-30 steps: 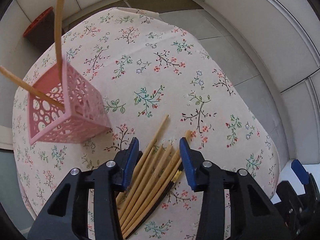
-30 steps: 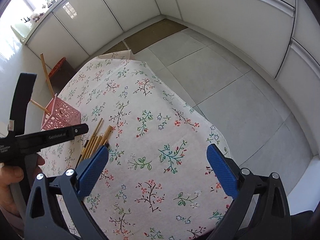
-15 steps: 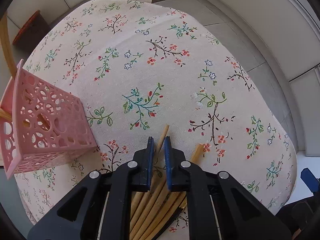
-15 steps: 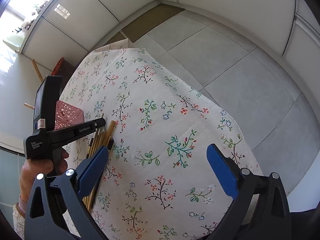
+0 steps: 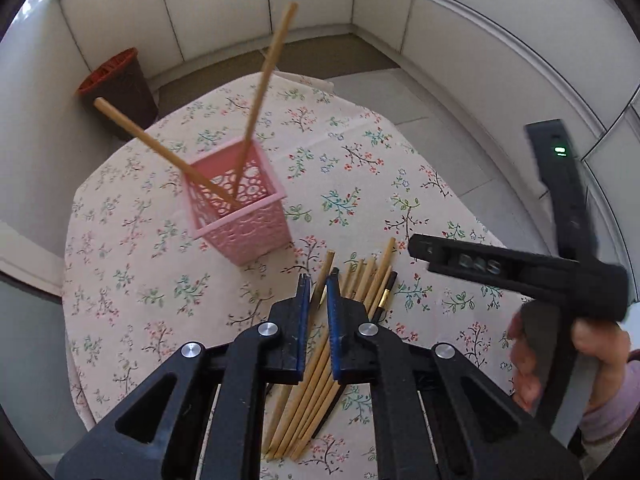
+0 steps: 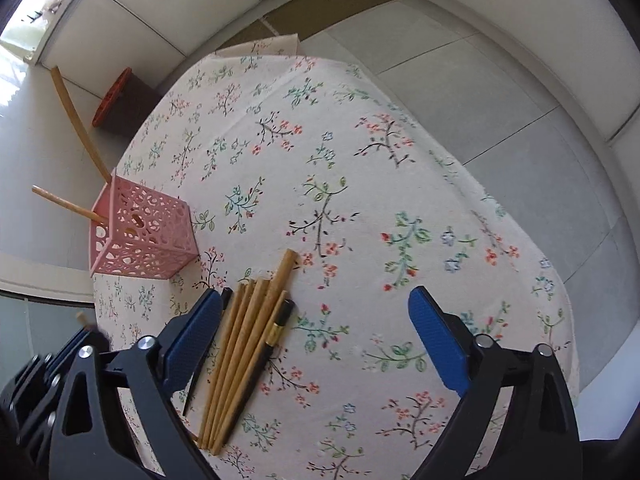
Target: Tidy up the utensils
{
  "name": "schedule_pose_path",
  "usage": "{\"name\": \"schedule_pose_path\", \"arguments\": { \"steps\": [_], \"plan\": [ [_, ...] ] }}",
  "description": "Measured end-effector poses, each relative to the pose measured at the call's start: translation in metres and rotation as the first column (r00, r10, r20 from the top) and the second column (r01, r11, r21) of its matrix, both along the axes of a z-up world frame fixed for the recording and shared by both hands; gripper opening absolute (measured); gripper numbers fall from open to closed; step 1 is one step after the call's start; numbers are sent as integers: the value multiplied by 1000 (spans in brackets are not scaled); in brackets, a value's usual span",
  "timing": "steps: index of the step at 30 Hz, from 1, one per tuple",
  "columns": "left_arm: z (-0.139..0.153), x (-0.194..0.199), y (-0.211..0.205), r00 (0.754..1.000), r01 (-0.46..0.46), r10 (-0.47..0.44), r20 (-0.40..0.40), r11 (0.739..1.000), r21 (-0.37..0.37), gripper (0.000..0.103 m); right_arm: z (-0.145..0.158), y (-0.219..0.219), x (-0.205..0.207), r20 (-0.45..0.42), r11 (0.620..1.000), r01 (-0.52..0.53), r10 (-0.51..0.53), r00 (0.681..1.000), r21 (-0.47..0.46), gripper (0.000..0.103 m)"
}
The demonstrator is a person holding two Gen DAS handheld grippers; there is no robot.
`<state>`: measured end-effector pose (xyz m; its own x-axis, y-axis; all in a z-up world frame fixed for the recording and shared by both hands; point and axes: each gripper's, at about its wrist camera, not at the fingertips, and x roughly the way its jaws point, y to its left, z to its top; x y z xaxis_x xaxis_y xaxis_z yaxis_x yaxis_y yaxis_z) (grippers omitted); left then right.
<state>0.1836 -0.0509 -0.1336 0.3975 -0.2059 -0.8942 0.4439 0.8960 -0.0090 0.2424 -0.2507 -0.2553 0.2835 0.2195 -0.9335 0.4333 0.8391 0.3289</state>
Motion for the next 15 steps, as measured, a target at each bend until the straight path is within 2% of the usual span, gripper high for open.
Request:
{"name": "schedule_pose_path", "arguments": {
  "steps": [4,7,8,9,11,15],
  "plan": [
    [21,-13,27,999,-30,32,42,998,-48,7,-26,19,27,-123,1000,12,-10,992,16,57],
    [37,-20,43,997,-35,41,64,996,-87,7,-35,24,33,-153,998,63,-64,986,-11,50],
    [42,-21,48,997,-35,42,71,995,-97,7,-34,27,35,-148,998,67,-69,987,-18,41],
    [45,-22,50,996,-35,43,80,994,-108,7,-38,29,36,-167,998,62,-61,984,3,16],
    [50,-24,53,995,-35,46,89,992,-120,7,-38,27,35,-166,995,96,-93,982,11,9],
    [54,-29,59,995,-34,46,92,991,-128,7,-33,19,22,-126,989,132,-123,984,67,8]
  ]
}}
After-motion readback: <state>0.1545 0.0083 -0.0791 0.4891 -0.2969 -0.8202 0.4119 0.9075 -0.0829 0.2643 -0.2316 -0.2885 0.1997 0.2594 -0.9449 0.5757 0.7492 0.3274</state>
